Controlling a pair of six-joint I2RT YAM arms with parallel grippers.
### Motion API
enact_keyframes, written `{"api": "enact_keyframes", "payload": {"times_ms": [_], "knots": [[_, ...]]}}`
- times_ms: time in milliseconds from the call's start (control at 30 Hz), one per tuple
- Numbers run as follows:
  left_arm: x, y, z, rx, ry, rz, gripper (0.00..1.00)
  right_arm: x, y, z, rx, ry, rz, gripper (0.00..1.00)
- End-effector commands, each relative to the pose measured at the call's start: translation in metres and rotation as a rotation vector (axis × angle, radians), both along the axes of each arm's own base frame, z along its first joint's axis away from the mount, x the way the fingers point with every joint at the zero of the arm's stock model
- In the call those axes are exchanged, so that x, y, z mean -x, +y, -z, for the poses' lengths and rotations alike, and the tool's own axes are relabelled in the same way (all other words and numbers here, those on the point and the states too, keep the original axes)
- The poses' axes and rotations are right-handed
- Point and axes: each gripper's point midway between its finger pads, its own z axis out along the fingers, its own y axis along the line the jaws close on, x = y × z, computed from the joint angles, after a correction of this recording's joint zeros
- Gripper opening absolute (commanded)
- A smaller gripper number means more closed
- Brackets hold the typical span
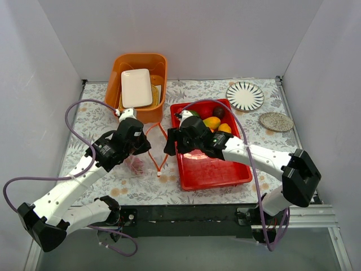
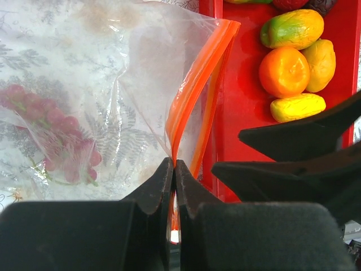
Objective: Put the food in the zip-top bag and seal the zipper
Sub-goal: Place the fake fruit in the zipper food storage bag, then adjust the zipper food storage bag at the center of the board.
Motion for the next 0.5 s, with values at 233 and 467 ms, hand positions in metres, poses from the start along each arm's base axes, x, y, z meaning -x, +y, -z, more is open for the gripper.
{"api": "enact_keyframes", "payload": {"times_ms": [233,467], "knots": [[0.003,0.009,-0.017,0.033,-0.049,-0.037,0.0,0.006,0.032,0.022,-0.039,0.099,-0.09,0.69],[0.003,0.007,-0.018,0.034,-0.055,-0.022,0.01,0.006,0.041,0.027,-0.045,0.122,-0.114,0.43]]}}
